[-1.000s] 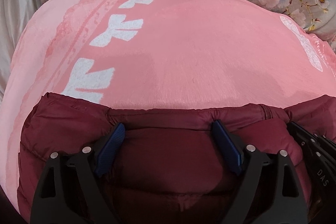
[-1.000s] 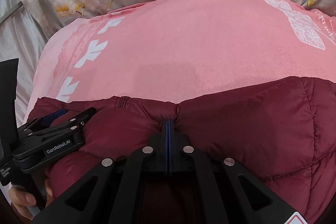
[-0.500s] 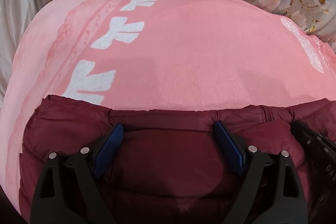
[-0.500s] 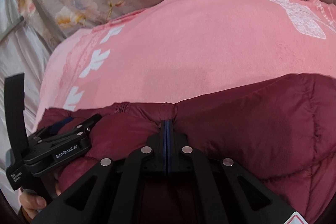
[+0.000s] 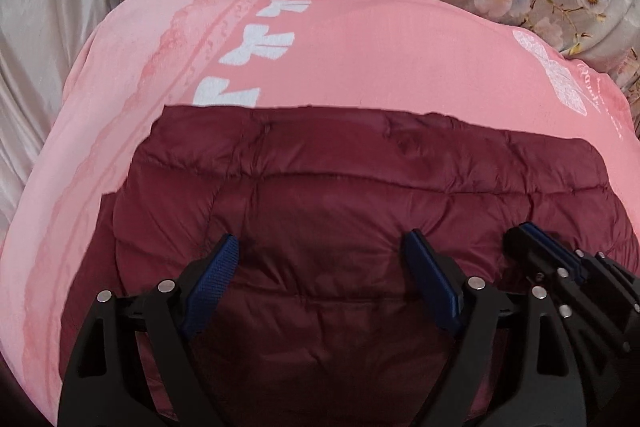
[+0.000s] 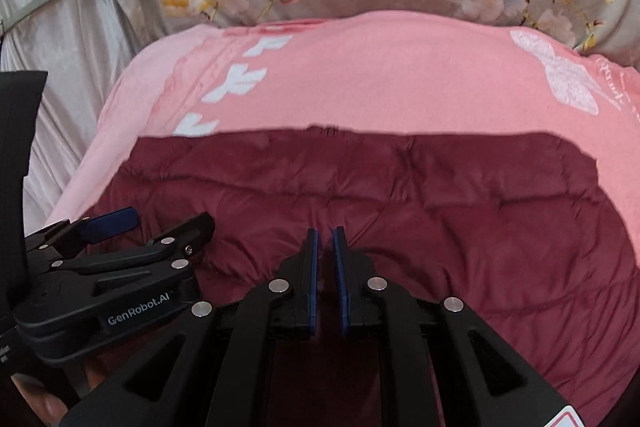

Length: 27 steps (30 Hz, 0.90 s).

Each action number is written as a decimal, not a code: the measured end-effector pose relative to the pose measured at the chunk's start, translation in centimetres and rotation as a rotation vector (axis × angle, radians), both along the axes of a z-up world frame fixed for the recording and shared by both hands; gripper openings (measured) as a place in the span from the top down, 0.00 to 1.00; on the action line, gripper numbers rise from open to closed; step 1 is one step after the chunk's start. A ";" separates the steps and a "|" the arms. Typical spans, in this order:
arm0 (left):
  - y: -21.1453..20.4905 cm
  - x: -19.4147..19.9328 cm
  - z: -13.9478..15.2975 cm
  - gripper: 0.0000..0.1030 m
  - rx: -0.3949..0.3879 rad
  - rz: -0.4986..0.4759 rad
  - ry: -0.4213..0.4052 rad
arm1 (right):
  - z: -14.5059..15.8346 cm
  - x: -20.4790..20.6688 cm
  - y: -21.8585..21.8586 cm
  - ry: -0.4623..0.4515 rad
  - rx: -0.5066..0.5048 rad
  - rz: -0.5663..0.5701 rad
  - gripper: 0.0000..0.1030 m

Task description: Fold large clothes

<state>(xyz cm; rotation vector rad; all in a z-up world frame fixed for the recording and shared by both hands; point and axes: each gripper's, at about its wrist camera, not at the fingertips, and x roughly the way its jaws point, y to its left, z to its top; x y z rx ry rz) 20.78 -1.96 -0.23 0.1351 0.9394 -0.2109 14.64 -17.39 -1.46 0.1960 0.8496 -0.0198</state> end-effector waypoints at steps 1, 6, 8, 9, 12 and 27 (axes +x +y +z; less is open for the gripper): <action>0.0 -0.1 -0.2 0.20 0.000 0.003 -0.001 | -0.2 0.0 0.1 0.003 -0.007 -0.002 0.89; -0.2 -0.3 -1.5 0.16 0.024 0.003 -0.021 | -1.3 0.2 -0.1 0.011 -0.006 -0.012 0.90; -0.4 -0.3 -1.9 0.14 0.032 0.005 -0.032 | -1.5 0.2 0.0 0.013 -0.006 -0.014 0.91; -0.4 -0.3 -2.0 0.14 0.034 0.006 -0.037 | -1.6 0.2 0.0 0.013 -0.008 -0.014 0.91; -0.5 -0.3 -2.2 0.13 0.037 0.007 -0.048 | -1.8 0.3 0.2 0.014 -0.018 -0.014 0.91; -0.9 -0.6 -2.5 0.12 0.058 0.015 -0.074 | -2.1 0.3 0.4 0.014 -0.015 -0.015 0.91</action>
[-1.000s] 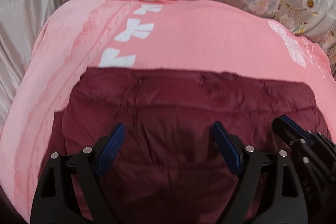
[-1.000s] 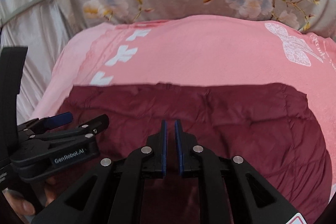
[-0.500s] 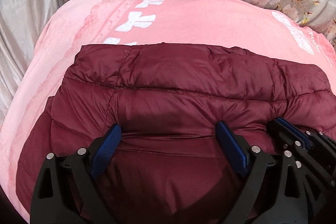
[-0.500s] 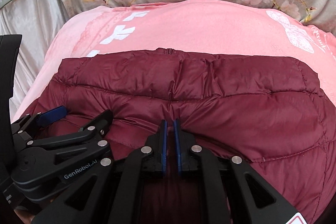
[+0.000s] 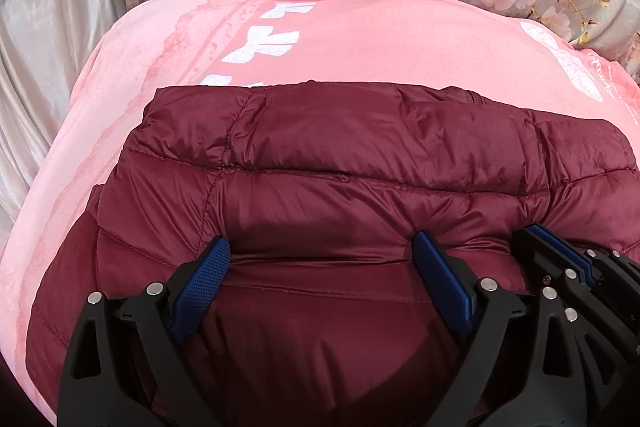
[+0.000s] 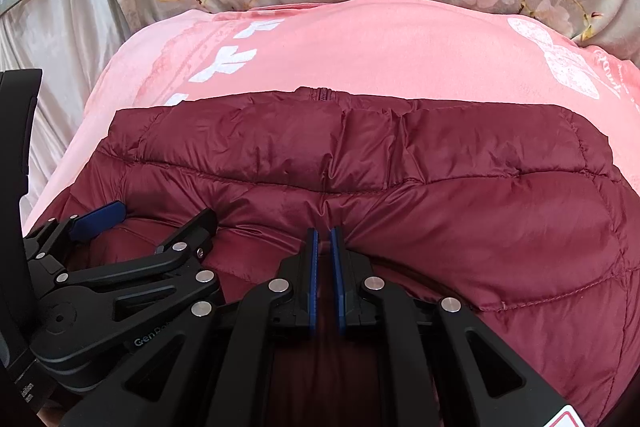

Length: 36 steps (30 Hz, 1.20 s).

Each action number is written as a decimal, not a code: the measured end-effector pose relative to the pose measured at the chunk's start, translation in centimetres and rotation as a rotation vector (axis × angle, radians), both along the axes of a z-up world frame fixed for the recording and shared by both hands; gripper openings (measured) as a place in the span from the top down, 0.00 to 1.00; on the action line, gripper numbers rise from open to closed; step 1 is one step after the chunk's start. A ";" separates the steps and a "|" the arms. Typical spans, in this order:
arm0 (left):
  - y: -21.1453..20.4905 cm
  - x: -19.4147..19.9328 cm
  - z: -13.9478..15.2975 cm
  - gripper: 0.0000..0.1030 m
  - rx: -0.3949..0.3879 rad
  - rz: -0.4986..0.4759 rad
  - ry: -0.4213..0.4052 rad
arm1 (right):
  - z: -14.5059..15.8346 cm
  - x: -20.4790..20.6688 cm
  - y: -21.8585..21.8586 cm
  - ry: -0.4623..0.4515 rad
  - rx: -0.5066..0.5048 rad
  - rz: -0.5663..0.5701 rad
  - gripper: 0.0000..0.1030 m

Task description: Fold large clothes

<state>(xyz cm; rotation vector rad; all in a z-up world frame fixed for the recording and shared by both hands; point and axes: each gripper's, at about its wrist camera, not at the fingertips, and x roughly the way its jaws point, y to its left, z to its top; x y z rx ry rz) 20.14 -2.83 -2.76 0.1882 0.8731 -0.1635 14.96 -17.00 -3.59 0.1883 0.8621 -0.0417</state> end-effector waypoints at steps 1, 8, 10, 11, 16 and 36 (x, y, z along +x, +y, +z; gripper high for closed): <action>0.0 0.0 0.0 0.12 0.001 0.001 -0.001 | 0.0 0.0 0.0 0.000 0.000 0.000 0.91; 1.6 -1.1 1.1 0.12 -0.060 -0.005 0.004 | 1.6 -3.0 -0.1 -0.037 0.061 -0.010 0.88; 2.6 -2.4 1.8 0.12 -0.094 -0.003 0.012 | 2.2 -5.1 0.8 -0.041 0.053 0.019 0.89; 3.3 -3.3 2.2 0.12 -0.105 -0.005 0.018 | 2.3 -5.9 1.2 -0.040 0.050 0.029 0.89; 5.3 -6.6 2.1 0.12 -0.098 -0.016 0.038 | 1.9 -9.2 2.5 -0.022 0.040 0.053 0.89; 18.6 -8.4 2.3 0.12 -0.325 0.309 0.137 | 0.7 -9.8 2.2 -0.012 0.025 0.056 0.89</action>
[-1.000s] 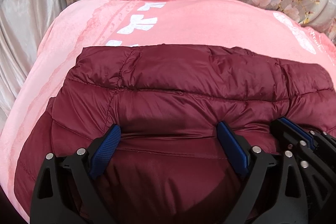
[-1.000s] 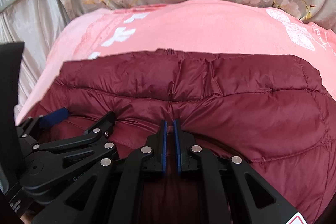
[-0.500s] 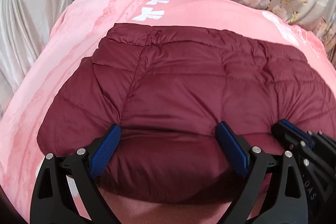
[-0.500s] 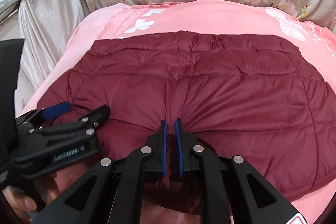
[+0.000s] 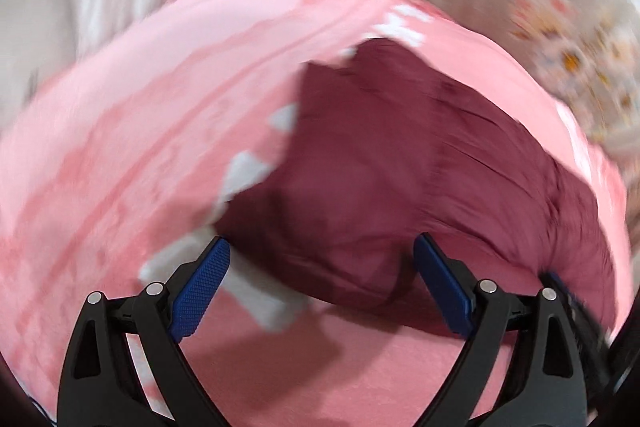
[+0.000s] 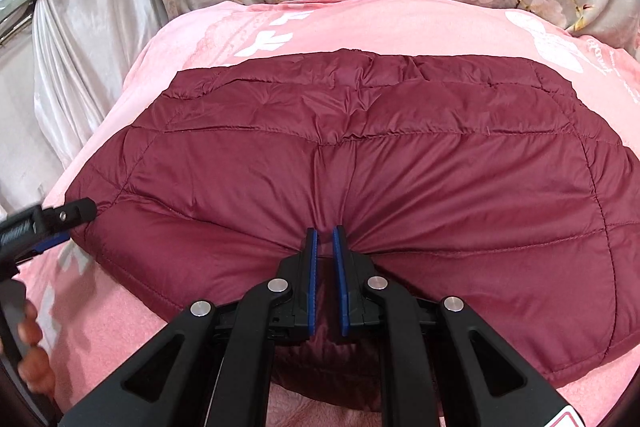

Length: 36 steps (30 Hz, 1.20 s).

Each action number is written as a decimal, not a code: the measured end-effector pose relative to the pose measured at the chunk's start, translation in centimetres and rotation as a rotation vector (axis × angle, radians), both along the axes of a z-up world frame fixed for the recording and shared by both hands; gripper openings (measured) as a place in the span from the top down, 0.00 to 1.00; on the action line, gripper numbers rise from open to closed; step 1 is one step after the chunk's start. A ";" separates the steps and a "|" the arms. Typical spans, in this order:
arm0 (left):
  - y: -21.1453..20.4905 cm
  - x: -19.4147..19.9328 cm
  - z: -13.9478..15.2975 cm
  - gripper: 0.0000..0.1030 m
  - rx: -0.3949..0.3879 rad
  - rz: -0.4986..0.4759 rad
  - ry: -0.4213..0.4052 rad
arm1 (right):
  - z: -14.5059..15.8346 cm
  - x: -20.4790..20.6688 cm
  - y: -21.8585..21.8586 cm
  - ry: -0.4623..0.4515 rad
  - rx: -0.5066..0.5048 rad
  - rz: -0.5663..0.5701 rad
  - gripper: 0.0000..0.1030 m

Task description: Fold large clothes

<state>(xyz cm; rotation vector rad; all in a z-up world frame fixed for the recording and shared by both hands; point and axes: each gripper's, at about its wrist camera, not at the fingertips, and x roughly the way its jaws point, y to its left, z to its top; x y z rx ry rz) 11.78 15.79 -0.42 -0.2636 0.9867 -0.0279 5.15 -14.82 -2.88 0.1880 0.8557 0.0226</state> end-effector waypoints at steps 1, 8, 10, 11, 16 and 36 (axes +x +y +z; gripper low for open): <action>0.8 0.4 -0.5 0.12 -0.049 0.020 0.018 | 0.1 -0.1 0.1 -0.002 -0.004 -0.002 0.89; -0.2 1.9 -1.0 0.31 -0.131 -0.019 0.046 | 1.7 -2.6 0.9 -0.021 0.017 -0.003 0.89; -1.0 2.3 -0.6 0.49 -0.157 -0.051 0.048 | 1.4 -2.7 0.8 -0.009 0.023 0.002 0.89; -1.4 2.2 0.0 0.62 -0.167 -0.066 0.043 | 1.1 -2.6 0.9 -0.004 0.027 0.000 0.89; -4.4 1.0 5.2 0.83 -0.160 -0.187 -0.072 | 0.0 -1.9 0.5 0.015 0.050 -0.007 0.89; -36.9 -5.8 4.6 0.83 -0.009 -0.826 -0.042 | 3.8 -15.7 -17.0 0.030 0.092 -0.453 0.87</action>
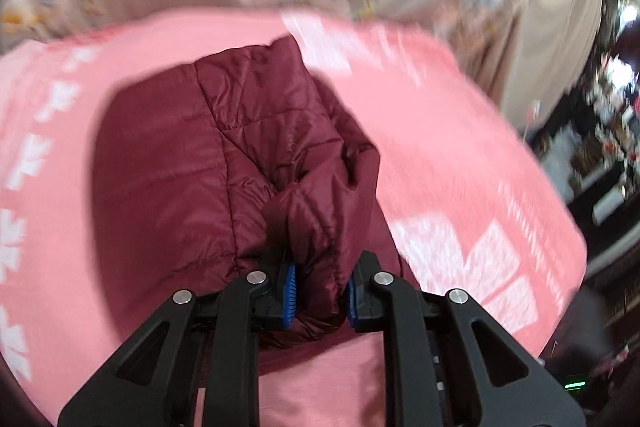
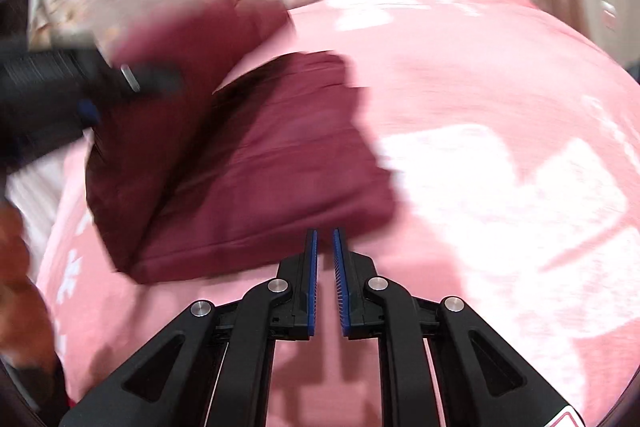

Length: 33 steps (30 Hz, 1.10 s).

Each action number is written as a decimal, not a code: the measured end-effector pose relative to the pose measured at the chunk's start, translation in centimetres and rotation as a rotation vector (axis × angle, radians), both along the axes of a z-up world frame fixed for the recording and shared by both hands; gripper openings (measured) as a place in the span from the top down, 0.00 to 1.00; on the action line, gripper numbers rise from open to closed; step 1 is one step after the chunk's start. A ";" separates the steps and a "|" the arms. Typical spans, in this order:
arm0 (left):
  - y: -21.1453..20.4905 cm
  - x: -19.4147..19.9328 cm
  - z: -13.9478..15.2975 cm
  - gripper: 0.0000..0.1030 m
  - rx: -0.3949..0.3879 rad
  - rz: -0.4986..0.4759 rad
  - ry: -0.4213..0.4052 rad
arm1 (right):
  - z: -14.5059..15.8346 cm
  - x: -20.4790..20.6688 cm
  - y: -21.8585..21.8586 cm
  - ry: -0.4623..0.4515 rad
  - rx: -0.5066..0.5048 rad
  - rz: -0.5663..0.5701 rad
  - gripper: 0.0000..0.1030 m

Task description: Fold large clothes

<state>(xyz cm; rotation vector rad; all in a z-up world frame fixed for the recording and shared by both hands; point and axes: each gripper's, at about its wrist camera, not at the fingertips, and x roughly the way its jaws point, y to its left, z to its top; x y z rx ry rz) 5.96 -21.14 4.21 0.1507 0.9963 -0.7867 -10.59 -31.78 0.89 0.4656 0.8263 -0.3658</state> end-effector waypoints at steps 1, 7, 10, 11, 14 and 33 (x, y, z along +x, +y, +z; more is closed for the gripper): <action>-1.0 -0.1 -1.3 0.83 0.022 -0.008 0.021 | 0.0 -0.3 -0.5 0.002 0.001 -0.014 0.87; -1.4 -1.3 -1.8 0.47 -0.030 -0.046 0.085 | 1.7 -0.3 -2.6 -0.032 -0.010 -0.040 0.87; 2.0 -0.9 2.8 0.32 -0.179 -0.024 0.053 | 4.6 1.7 -4.5 -0.121 0.014 -0.036 0.69; 3.5 -0.6 4.7 0.23 -0.221 0.000 0.009 | 5.5 2.5 -5.0 -0.154 0.028 -0.037 0.60; 6.8 1.2 8.2 0.17 -0.216 0.144 -0.131 | 8.3 5.9 -6.1 -0.246 0.085 -0.016 0.40; 8.1 13.5 4.5 0.17 0.089 0.412 -0.105 | 2.1 24.3 -8.1 0.135 0.399 0.043 0.92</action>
